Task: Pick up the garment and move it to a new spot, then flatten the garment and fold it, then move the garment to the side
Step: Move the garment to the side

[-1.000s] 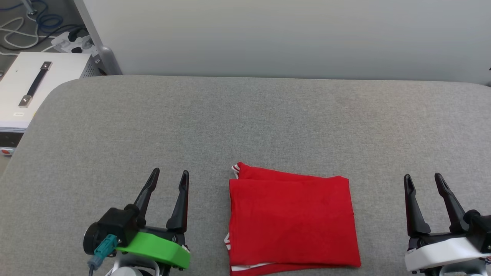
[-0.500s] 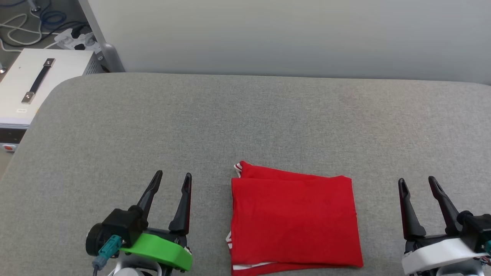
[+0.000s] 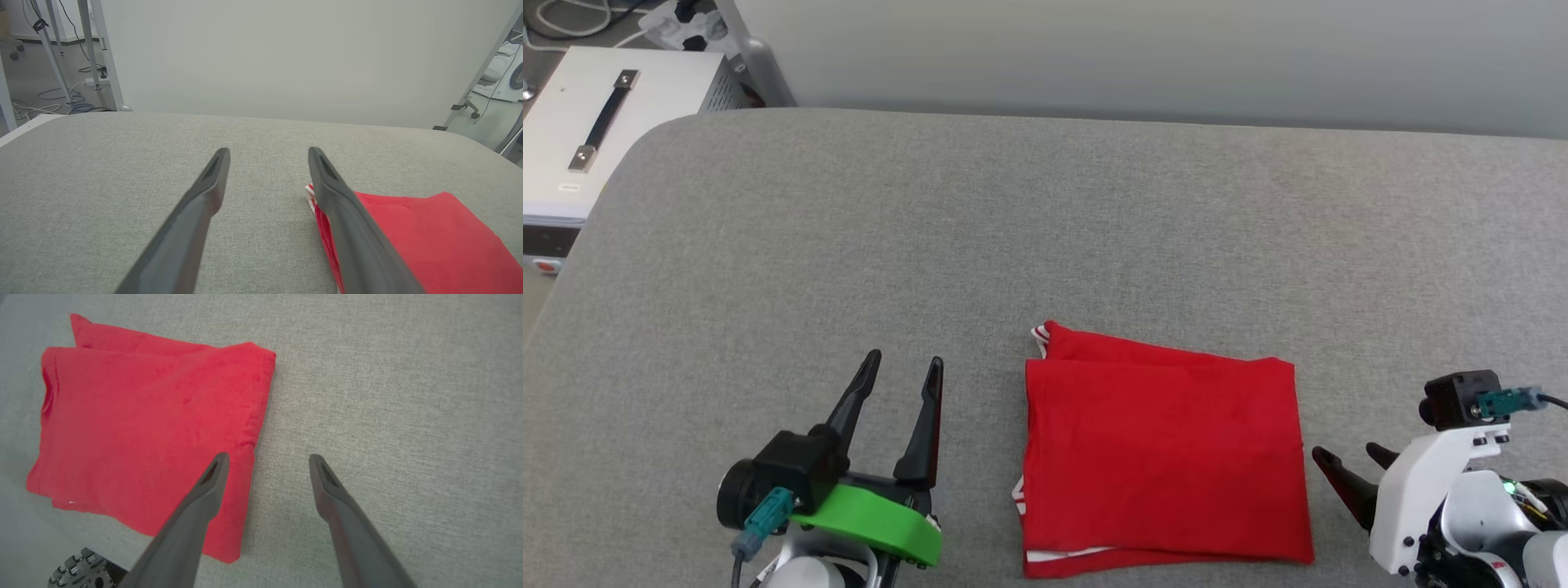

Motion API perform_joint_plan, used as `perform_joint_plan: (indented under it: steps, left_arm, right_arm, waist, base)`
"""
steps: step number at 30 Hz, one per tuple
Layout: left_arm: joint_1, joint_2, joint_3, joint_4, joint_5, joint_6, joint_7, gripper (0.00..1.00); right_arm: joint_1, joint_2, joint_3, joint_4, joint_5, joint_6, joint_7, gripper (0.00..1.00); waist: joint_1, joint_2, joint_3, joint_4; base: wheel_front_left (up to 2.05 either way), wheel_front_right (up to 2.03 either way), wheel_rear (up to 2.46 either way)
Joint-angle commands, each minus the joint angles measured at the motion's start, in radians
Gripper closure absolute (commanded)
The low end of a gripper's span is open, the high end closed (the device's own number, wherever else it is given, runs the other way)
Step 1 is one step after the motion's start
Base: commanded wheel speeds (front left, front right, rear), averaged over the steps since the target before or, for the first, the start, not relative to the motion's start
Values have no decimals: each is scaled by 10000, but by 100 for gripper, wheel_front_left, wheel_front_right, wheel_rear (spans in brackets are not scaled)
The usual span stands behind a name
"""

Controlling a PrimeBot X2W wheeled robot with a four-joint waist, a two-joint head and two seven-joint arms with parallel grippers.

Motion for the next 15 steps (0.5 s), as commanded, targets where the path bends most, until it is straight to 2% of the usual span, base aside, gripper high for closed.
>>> perform_joint_plan:
  steps: [1,3,7,15]
  left_arm:
    - [-233,-14,-76,0,22,-27,-59,0]
    - [-328,-24,-149,35,15,-27,-59,0]
    - [-508,-34,-258,83,11,-27,-59,0]
    - [-722,-84,-358,165,-10,-27,-59,0]
  right_arm:
    - [-242,136,-93,-111,-46,-7,508,0]
    - [-490,357,-255,-159,-239,-7,1351,0]
    - [-873,591,-299,-64,-625,-7,2262,0]
    - [-1390,1159,-377,778,-981,-7,2893,0]
  waist:
    - [0,-1,243,238]
    - [0,-1,379,390]
    - [0,-1,642,680]
    - [0,-1,949,1074]
  base:
    - [0,0,0]
    - [0,0,0]
    - [0,0,0]
    - [0,0,0]
